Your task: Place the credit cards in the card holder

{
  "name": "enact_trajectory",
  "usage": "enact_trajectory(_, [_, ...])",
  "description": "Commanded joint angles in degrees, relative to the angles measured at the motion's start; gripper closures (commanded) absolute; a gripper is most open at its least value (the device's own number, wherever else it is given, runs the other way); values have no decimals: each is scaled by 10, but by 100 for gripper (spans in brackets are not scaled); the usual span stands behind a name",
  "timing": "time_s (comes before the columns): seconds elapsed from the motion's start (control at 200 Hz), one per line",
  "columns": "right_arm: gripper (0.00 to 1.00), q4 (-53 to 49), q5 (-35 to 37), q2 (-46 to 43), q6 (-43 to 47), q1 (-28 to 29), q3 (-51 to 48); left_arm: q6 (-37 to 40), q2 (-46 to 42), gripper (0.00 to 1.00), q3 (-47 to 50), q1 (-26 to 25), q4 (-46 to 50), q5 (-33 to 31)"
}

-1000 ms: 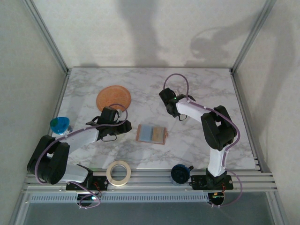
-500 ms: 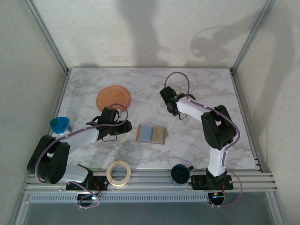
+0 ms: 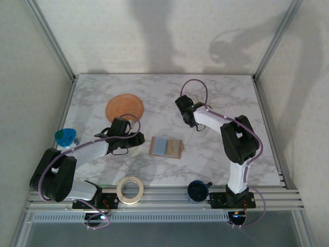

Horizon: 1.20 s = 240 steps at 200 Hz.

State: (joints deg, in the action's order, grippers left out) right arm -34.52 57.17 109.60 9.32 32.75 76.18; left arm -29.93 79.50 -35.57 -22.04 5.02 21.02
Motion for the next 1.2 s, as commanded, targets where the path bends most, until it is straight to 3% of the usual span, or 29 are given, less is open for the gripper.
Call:
enact_trajectory(0.0, [80, -15, 0, 1, -17, -5, 14, 6, -5, 45, -6, -5, -3, -10])
enact_trajectory(0.25, [88, -25, -15, -8, -25, -2, 16, 6, -6, 45, -4, -5, -3, -10])
enact_trajectory(0.801, [98, -92, -143, -20, -40, -1, 23, 5, -3, 45, -6, -5, -5, 7])
enact_trajectory(1.196, [99, -182, -226, 7, -58, -23, 72, -2, 0, 45, -10, -5, -6, 14])
